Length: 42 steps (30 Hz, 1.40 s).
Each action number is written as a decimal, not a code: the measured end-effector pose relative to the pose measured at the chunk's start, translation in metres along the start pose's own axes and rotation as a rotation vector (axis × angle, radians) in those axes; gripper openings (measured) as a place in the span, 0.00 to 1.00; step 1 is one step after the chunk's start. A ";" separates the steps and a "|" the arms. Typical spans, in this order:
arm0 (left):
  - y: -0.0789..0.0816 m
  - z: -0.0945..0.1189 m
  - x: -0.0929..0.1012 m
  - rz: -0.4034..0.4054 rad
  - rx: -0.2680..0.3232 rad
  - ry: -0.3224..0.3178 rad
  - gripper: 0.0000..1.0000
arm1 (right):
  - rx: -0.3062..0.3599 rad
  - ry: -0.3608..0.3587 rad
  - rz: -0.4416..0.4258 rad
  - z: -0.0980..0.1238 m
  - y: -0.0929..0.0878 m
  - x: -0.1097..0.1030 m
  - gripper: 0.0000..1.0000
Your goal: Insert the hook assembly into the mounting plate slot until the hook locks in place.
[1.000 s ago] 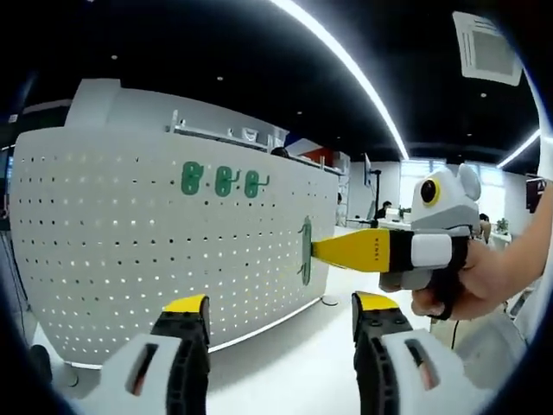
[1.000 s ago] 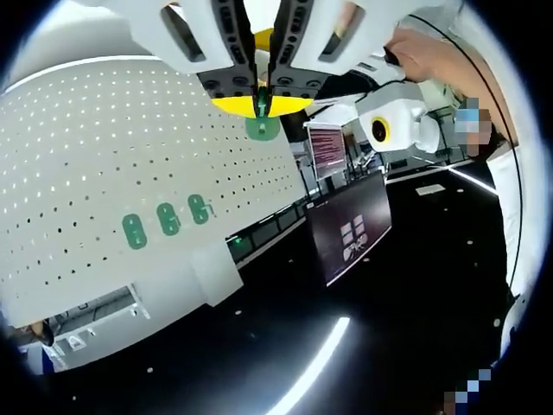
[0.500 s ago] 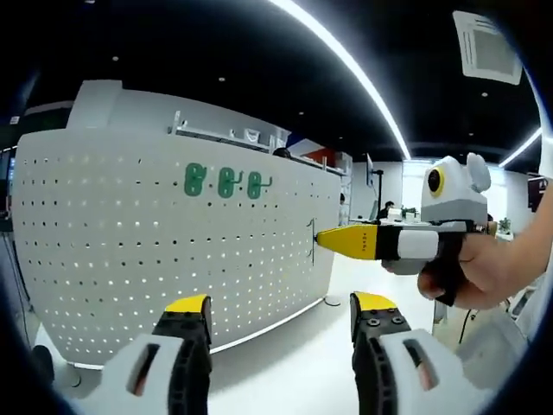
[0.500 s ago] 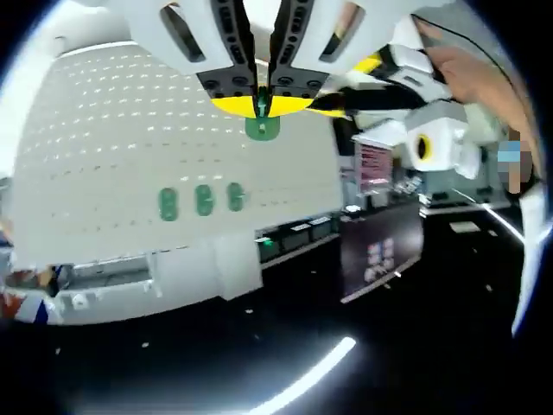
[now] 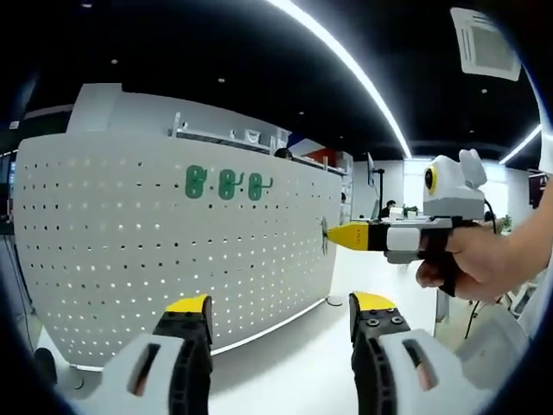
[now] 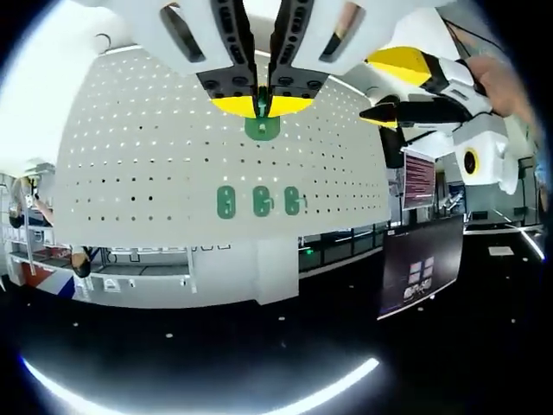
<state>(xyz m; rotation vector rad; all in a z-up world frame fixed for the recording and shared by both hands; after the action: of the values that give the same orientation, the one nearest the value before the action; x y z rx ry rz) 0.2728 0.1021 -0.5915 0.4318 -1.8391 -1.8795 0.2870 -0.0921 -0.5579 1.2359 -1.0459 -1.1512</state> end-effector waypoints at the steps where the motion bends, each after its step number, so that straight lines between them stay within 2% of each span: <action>1: 0.000 0.000 -0.001 -0.005 -0.002 0.003 0.66 | 0.003 -0.002 0.004 -0.001 0.001 0.001 0.01; 10: 0.000 0.009 -0.004 -0.010 0.000 0.020 0.65 | 0.006 -0.031 0.007 -0.018 0.012 0.016 0.01; 24: 0.001 0.022 -0.009 0.011 0.005 0.058 0.66 | 0.114 -0.092 0.048 -0.044 0.033 0.040 0.01; 42: 0.001 0.034 -0.014 0.032 0.001 0.101 0.67 | 0.201 -0.123 0.004 -0.079 0.051 0.049 0.01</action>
<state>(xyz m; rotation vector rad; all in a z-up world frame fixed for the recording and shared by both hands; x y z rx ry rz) 0.2665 0.1378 -0.5902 0.4859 -1.7710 -1.8023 0.3757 -0.1298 -0.5137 1.3315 -1.2813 -1.1521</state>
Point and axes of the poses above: the point that each gripper's makers call its tool centre point, and the gripper's own axes: z roughly backward along the fingers, x roughly to its right, y roughly out of its top, the point moved 9 cm from there along z, roughly backward along the fingers, and after that the axes turned 15 degrees about -y, right-handed, at the moved point
